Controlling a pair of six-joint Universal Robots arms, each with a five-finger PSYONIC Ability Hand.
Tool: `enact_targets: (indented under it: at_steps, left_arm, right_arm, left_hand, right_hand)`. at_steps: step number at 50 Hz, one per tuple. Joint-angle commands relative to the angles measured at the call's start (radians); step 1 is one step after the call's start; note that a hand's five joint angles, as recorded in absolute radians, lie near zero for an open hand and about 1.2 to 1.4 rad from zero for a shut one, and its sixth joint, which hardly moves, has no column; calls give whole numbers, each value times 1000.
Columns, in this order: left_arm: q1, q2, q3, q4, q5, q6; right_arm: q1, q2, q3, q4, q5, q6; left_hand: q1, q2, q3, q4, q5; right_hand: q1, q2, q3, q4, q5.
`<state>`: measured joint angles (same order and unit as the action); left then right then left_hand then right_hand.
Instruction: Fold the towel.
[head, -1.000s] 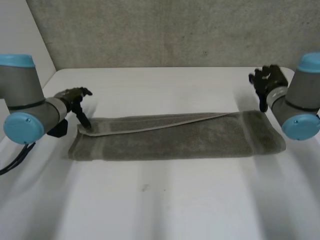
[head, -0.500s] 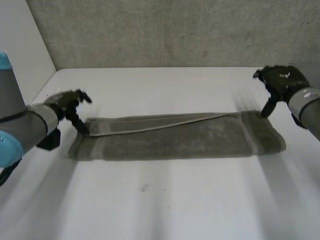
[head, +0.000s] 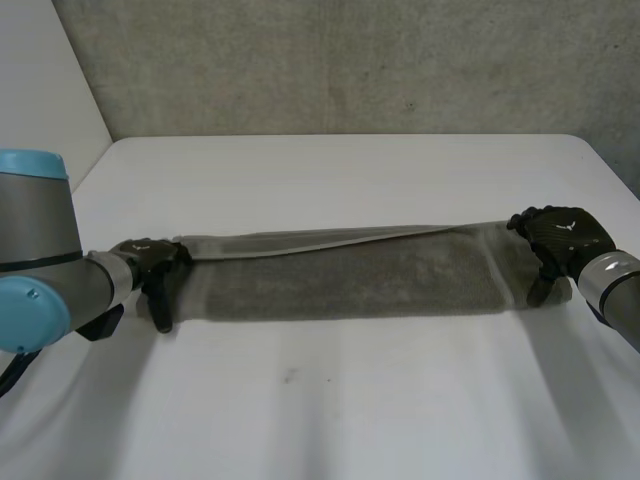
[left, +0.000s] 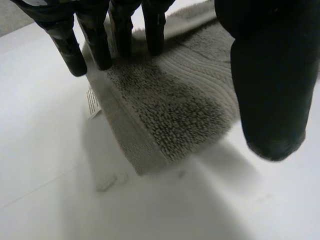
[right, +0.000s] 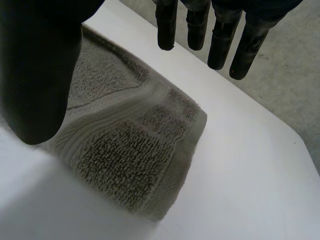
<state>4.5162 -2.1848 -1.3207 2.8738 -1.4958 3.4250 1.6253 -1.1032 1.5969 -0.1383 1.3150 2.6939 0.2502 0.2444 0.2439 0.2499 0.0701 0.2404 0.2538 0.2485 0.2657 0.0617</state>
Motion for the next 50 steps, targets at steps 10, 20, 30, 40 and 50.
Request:
enact_targets:
  at_steps: [10, 20, 30, 40, 50]
  left_arm:
    - [-3, -158, 236, 1, -8, -4]
    - [-6, -112, 175, -4, -8, -20]
    - [-8, 40, 48, 4, -1, -113]
    - [-9, 140, -19, 47, 3, -250]
    - [-12, 158, -32, 55, 3, -256]
  right_arm:
    - [2, 16, 31, -21, 1, -52]
    - [-21, 26, 32, -23, -19, -52]
    - [-36, 66, 31, -41, -42, -65]
    - [-45, 103, 28, -96, -42, -106]
    - [-114, 132, 1, -107, -36, -197]
  left_hand:
    - [-60, -54, -54, -60, -55]
    - [-72, -66, -66, -72, -66]
    - [-72, -66, -66, -72, -66]
    - [-69, -63, -63, -69, -63]
    - [-72, -66, -66, -72, -66]
  right_hand:
    - [-66, -79, -74, -91, -62]
    - [-66, -79, -74, -91, -62]
    - [117, 103, 109, 91, 121]
    - [738, 725, 730, 713, 743]
    - [1156, 1142, 1148, 1131, 1160]
